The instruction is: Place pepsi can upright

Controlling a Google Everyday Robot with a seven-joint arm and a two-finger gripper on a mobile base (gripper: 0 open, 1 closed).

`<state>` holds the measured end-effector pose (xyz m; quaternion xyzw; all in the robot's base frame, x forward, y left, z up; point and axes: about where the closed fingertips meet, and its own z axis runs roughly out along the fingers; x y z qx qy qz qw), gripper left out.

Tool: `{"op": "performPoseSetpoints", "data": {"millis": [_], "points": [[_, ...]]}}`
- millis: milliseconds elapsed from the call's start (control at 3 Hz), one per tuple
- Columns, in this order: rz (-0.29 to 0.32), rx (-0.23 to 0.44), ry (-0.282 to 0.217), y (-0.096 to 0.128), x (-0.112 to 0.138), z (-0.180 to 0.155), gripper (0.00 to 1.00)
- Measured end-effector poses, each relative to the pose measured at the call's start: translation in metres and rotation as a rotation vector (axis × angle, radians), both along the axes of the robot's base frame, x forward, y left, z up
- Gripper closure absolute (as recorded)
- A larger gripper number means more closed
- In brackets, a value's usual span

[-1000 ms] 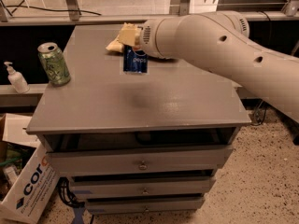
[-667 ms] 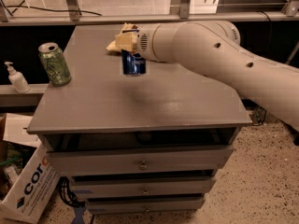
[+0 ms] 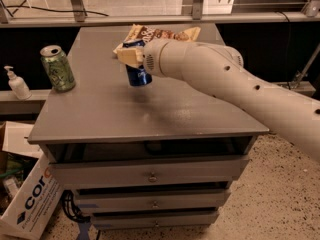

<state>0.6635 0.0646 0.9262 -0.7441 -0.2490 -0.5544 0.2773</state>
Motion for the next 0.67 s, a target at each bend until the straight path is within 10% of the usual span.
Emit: {"op": "performPoseSetpoints", "data": {"millis": [667], "points": [[0.023, 0.023, -0.069, 0.0082, 0.0005, -0.0035, 1.0]]}}
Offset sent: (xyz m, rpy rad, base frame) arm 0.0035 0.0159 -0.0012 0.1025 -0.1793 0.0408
